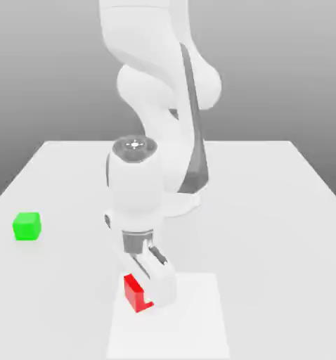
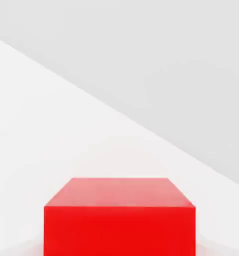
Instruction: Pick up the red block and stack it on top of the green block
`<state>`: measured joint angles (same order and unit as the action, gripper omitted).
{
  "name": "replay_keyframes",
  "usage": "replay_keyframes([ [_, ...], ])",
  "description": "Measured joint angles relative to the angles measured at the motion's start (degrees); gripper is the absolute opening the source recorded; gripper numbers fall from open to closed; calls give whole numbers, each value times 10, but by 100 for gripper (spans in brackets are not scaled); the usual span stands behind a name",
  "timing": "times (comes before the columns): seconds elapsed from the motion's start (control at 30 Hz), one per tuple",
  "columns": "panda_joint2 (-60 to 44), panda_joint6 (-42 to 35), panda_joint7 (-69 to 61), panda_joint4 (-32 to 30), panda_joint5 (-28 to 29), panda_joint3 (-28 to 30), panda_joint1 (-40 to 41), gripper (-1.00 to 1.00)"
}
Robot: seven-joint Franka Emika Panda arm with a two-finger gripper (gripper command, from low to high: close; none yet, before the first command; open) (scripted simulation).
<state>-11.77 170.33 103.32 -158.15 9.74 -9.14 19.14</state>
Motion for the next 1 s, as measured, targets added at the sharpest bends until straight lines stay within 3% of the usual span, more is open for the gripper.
replay_keyframes([
  [0.3, 72, -61, -52, -4, -73, -38, 20, -100],
  [0.6, 120, -98, -75, -22, -100, -44, 19, -100],
  [0.7, 127, -107, -77, -25, -92, -8, 13, -100],
  [1.0, 150, -135, -94, -24, -65, 83, 185, -100],
])
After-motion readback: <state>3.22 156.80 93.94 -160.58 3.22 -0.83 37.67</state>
